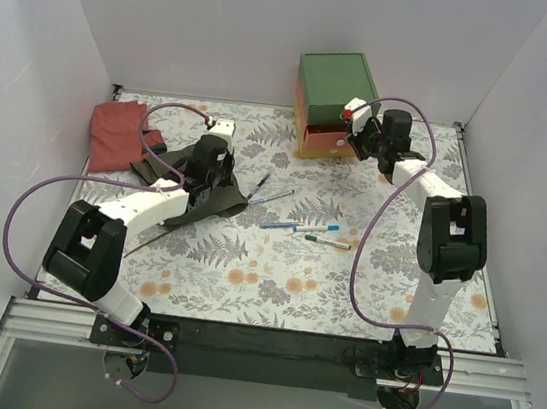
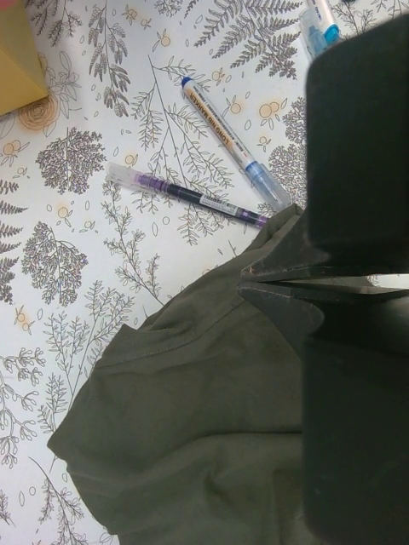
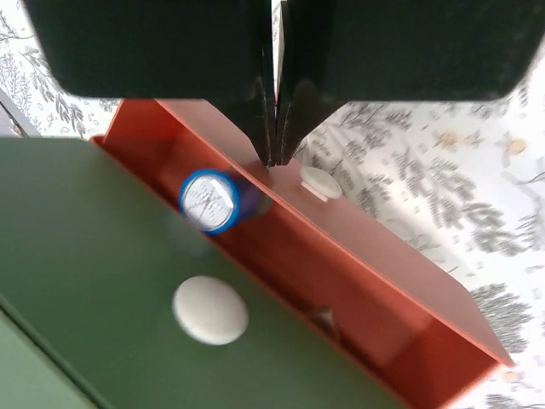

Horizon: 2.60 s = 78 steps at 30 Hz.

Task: Sort the stationery into containers
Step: Close the drawer in the storage box, then open the drawer in the storage box.

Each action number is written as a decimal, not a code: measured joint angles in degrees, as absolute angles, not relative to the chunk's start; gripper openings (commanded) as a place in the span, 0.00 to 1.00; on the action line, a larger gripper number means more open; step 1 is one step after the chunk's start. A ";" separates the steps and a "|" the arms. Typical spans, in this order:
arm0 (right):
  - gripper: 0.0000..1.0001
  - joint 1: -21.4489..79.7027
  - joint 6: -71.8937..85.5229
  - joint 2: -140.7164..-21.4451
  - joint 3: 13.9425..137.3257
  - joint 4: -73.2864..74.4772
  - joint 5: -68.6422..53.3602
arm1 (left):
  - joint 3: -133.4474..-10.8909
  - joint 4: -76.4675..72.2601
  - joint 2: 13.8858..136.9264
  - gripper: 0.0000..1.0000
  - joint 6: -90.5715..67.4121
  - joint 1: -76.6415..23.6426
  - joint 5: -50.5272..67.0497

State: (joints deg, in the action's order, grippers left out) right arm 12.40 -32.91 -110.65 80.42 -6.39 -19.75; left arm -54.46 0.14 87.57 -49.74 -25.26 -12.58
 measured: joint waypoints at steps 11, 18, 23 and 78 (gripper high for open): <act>0.01 13.04 -28.77 -117.93 87.02 -6.63 -17.12 | -54.46 0.10 87.57 0.00 -49.08 -25.26 -12.40; 0.01 13.15 -26.65 -117.45 86.67 -7.11 -15.77 | -54.46 -0.08 87.57 0.04 -48.86 -25.26 -11.62; 0.55 12.84 -23.90 -112.27 82.96 -8.97 -13.76 | -54.46 -0.95 87.59 0.59 -47.68 -25.26 -9.58; 0.24 11.75 -46.89 -121.43 105.86 20.03 -28.38 | -52.23 -3.81 87.74 0.64 -46.37 -25.26 -5.26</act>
